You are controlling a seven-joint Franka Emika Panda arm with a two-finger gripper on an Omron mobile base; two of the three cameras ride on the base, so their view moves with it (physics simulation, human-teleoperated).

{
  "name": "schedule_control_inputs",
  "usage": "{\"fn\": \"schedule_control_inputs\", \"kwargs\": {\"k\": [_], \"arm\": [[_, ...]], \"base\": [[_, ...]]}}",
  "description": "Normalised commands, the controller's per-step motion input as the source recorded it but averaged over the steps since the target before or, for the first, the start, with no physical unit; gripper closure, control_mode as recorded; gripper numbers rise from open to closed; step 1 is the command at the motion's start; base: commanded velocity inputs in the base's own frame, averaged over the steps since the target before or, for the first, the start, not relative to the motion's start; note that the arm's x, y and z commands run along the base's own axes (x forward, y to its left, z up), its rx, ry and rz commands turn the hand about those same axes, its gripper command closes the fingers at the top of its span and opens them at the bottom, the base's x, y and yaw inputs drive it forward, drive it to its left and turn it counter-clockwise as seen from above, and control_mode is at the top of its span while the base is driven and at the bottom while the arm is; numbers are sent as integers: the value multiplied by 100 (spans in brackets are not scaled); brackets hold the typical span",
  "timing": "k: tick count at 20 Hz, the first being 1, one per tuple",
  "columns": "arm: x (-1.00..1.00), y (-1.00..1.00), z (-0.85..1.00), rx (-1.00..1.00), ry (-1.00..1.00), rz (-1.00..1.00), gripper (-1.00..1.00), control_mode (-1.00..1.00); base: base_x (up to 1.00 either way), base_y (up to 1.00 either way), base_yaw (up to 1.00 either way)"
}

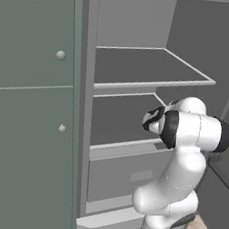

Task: Open the fridge, remove the pear, onion, and shrimp, and place them on any counter.

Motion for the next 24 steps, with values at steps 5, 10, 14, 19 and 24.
{"fn": "schedule_control_inputs", "kwargs": {"k": [5,10,14,19,24], "arm": [[-87,0,50,1,-13,0,100,-100],[-88,0,82,0,0,0,100,-100],[-81,0,97,0,0,0,100,-100],[-55,0,100,0,2,2,100,-100],[-80,0,88,0,7,7,100,-100]], "base": [[0,0,0],[0,0,0],[0,0,0],[0,0,0],[0,0,0]]}}
